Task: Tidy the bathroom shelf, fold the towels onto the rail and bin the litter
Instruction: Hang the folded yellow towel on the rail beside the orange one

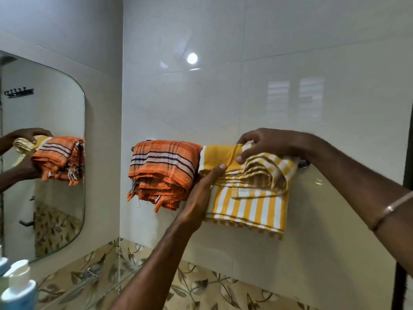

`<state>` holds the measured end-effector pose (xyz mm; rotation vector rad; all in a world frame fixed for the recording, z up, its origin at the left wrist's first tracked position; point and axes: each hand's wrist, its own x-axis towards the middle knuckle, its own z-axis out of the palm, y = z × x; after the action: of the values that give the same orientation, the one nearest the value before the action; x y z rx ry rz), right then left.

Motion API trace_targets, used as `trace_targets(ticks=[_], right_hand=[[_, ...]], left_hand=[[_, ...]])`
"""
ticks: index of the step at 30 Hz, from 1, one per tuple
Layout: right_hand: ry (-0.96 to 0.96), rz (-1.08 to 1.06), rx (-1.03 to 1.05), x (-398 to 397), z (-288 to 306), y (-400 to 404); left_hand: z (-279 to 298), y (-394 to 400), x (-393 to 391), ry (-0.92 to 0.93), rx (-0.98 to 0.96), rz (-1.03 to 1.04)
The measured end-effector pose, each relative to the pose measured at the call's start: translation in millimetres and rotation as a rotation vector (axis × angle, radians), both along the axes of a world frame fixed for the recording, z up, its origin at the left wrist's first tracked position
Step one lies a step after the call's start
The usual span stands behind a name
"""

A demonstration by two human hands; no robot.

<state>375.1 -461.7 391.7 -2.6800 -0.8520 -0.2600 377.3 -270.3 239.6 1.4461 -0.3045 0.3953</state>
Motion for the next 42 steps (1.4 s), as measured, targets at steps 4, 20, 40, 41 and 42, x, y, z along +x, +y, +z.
trace_targets(ticks=[4, 20, 40, 41, 42], right_hand=[[-0.49, -0.219, -0.024, -19, -39, -4], [0.27, -0.066, 1.354, -30, -99, -11], [0.001, 0.101, 1.324, 0, -159, -28], [0.003, 0.072, 1.344, -5, -174, -24], [0.0, 0.043, 1.365, -8, -193, -21]], left_hand=[[-9, -1, -4, 0.007, 0.006, 0.026], [-15, -7, -4, 0.026, -0.121, 0.169], [-28, -19, -37, 0.035, -0.007, 0.408], [-39, -17, -48, 0.069, 0.063, 0.467], [-51, -14, -61, 0.108, 0.135, 0.538]])
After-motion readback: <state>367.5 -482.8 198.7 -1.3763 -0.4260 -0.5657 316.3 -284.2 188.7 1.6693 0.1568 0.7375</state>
